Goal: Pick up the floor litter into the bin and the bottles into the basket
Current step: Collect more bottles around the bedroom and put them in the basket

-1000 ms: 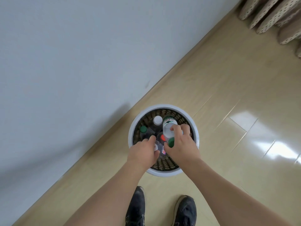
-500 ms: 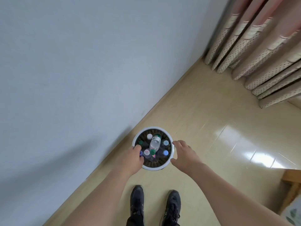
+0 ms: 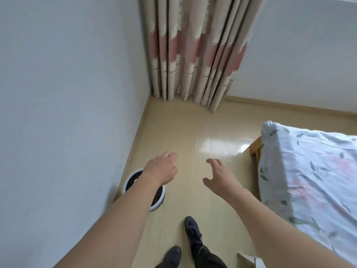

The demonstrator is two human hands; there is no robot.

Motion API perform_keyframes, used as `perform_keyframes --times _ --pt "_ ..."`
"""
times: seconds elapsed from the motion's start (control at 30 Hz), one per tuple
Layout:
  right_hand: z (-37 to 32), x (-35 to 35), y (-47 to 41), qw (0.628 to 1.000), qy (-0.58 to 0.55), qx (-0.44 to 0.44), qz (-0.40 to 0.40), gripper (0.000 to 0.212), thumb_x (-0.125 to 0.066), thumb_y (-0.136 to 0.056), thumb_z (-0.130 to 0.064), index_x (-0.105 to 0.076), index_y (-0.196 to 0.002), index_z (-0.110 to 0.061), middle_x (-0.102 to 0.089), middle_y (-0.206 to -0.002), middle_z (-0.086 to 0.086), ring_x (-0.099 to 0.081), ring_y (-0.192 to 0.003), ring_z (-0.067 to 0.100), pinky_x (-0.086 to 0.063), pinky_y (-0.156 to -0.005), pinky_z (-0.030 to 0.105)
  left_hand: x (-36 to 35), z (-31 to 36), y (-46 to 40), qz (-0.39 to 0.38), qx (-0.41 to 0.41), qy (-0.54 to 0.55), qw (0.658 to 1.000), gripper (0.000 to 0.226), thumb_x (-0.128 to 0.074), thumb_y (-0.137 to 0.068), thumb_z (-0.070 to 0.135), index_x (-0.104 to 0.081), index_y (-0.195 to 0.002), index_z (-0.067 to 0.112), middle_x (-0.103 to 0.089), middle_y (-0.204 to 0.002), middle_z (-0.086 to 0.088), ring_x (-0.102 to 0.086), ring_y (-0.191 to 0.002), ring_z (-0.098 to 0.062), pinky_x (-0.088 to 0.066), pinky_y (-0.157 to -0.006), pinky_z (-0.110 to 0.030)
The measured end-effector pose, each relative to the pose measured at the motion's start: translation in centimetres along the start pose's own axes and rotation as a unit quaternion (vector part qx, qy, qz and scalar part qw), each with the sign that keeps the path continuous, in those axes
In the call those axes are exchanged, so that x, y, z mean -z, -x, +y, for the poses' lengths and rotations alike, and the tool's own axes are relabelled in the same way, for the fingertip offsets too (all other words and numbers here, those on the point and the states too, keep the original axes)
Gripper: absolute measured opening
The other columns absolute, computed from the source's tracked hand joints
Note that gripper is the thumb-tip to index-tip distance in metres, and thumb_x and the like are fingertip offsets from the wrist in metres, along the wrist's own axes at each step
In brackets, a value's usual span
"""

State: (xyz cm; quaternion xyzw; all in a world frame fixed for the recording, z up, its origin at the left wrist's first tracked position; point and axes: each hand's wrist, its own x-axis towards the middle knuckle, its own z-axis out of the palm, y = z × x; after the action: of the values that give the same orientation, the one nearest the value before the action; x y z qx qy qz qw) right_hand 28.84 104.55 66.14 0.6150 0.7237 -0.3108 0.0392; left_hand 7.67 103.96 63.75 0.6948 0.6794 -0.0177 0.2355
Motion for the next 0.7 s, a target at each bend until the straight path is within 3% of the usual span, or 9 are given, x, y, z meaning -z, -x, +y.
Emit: perform_keyframes --times 0.2,0.37,0.7 --pt "6.9 4.1 9.6 0.986 -0.057 -0.118 0.107 0.064 -0.056 -0.089 -0.025 -0.029 -0.147 -0.02 -0.033 -0.148 -0.002 -0.038 -0.131 0.02 -0.037 -0.105 0.03 0.1 11.1 -0.9 -0.016 -0.148 -0.056 0.987 0.043 -0.042 -0.096 0.034 -0.041 -0.137 0.02 -0.05 -0.133 -0.002 -0.05 -0.12 -0.027 -0.046 -0.097 -0.041" --pt "14.3 5.8 21.1 0.946 -0.115 -0.234 0.193 0.063 -0.056 -0.089 -0.024 -0.031 -0.147 -0.018 -0.032 -0.149 0.003 -0.033 -0.136 0.021 -0.029 -0.11 0.031 -1.2 24.3 2.2 -0.026 -0.299 -0.097 0.949 0.042 -0.044 -0.095 0.034 -0.043 -0.134 0.019 -0.052 -0.127 -0.001 -0.051 -0.116 -0.027 -0.047 -0.093 -0.042" --pt "29.3 -2.2 54.9 0.813 -0.215 -0.434 0.324 0.066 -0.057 -0.088 -0.027 -0.029 -0.147 -0.021 -0.027 -0.151 -0.001 -0.037 -0.133 0.021 -0.039 -0.105 0.036 -15.2 52.2 24.7 -0.075 -0.556 -0.14 0.816 0.042 -0.042 -0.099 0.037 -0.04 -0.138 0.022 -0.047 -0.138 0.0 -0.05 -0.12 -0.025 -0.046 -0.091 -0.04"
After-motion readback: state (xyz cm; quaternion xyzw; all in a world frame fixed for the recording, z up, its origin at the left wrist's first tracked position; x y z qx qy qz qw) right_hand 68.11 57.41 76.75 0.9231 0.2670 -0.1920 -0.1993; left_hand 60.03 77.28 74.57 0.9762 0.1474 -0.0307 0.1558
